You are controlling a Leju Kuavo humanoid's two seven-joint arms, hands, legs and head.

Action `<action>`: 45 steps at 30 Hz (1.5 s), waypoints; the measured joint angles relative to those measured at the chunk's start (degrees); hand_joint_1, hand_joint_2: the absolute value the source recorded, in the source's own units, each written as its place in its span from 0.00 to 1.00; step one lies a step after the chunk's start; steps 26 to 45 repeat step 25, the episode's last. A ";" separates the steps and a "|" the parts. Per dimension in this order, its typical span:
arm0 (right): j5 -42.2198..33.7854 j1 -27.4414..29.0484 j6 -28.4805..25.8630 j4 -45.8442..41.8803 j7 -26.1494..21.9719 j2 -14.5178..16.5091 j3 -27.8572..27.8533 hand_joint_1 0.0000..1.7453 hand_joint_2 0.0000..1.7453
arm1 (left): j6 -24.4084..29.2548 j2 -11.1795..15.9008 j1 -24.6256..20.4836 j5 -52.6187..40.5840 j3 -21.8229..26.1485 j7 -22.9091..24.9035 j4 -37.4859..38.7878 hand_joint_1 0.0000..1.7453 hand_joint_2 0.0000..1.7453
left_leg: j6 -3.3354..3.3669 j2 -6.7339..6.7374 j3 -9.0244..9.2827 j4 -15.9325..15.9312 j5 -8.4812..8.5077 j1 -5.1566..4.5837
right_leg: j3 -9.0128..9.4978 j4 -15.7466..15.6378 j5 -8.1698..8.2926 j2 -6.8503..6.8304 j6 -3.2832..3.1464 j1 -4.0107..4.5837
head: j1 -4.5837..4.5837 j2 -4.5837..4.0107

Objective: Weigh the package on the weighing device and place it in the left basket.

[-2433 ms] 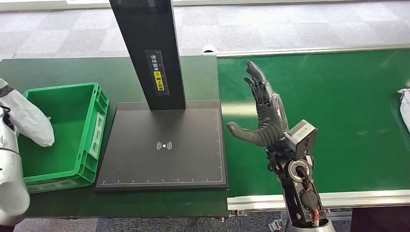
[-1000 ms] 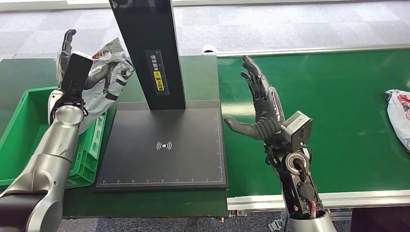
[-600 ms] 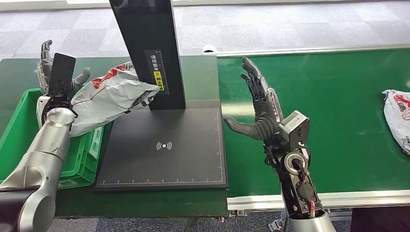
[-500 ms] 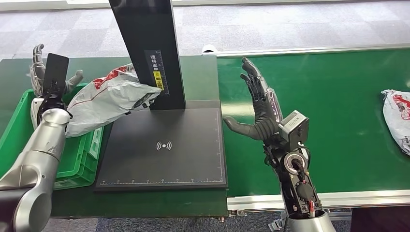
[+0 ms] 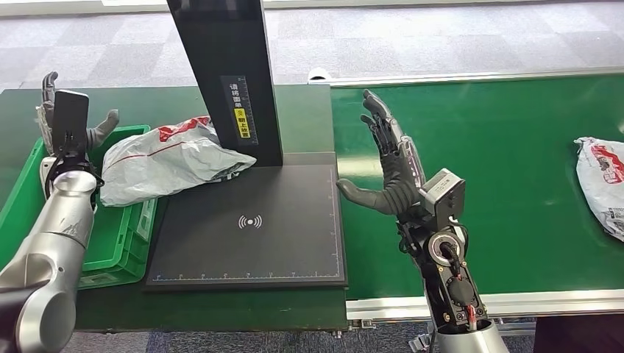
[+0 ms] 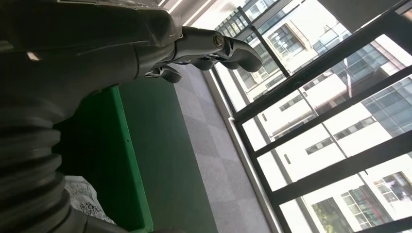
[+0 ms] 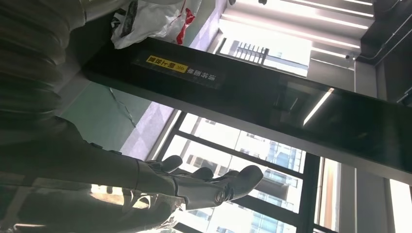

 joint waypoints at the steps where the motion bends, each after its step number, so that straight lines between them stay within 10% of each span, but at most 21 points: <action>1: 0.00 -0.02 -0.02 0.05 0.03 0.01 0.02 0.00 1.00 | -0.70 -0.26 0.32 0.62 0.06 -0.59 -0.95 0.00 1.00 | 0.00 0.00 0.00 0.00 0.00 0.00 | 0.00 0.00 0.00 0.00 0.00 0.00 | 0.00 0.00; 9: 0.05 -0.09 -0.10 0.68 -0.22 0.01 0.02 0.00 1.00 | -8.16 -2.88 5.32 5.80 -1.62 -4.21 -13.88 0.00 1.00 | 0.00 -0.01 0.01 0.00 0.00 0.00 | 0.00 0.00 0.00 0.00 0.00 0.00 | 0.00 0.00; 19: 0.73 -0.64 0.49 1.33 -0.68 -0.02 -0.05 0.00 1.00 | -18.58 -3.69 6.90 -1.53 -12.69 4.05 -20.02 0.00 1.00 | 0.00 -0.01 0.03 0.00 0.00 0.00 | 0.00 -0.01 0.00 0.00 0.00 0.00 | -0.02 0.00; 25: 0.85 -0.75 1.23 1.38 -0.80 -0.09 -0.20 0.00 1.00 | -16.34 -4.17 4.51 -10.96 -19.82 8.20 -13.89 0.00 1.00 | 0.00 0.00 0.04 0.00 0.00 0.00 | 0.00 -0.01 0.01 0.02 0.00 0.00 | -0.01 0.00; 45: 0.85 -0.75 1.23 1.38 -0.80 -0.09 -0.20 0.00 1.00 | -16.34 -4.17 4.51 -10.96 -19.82 8.20 -13.89 0.00 1.00 | 0.00 0.00 0.04 0.00 0.00 0.00 | 0.00 -0.01 0.01 0.02 0.00 0.00 | -0.01 0.00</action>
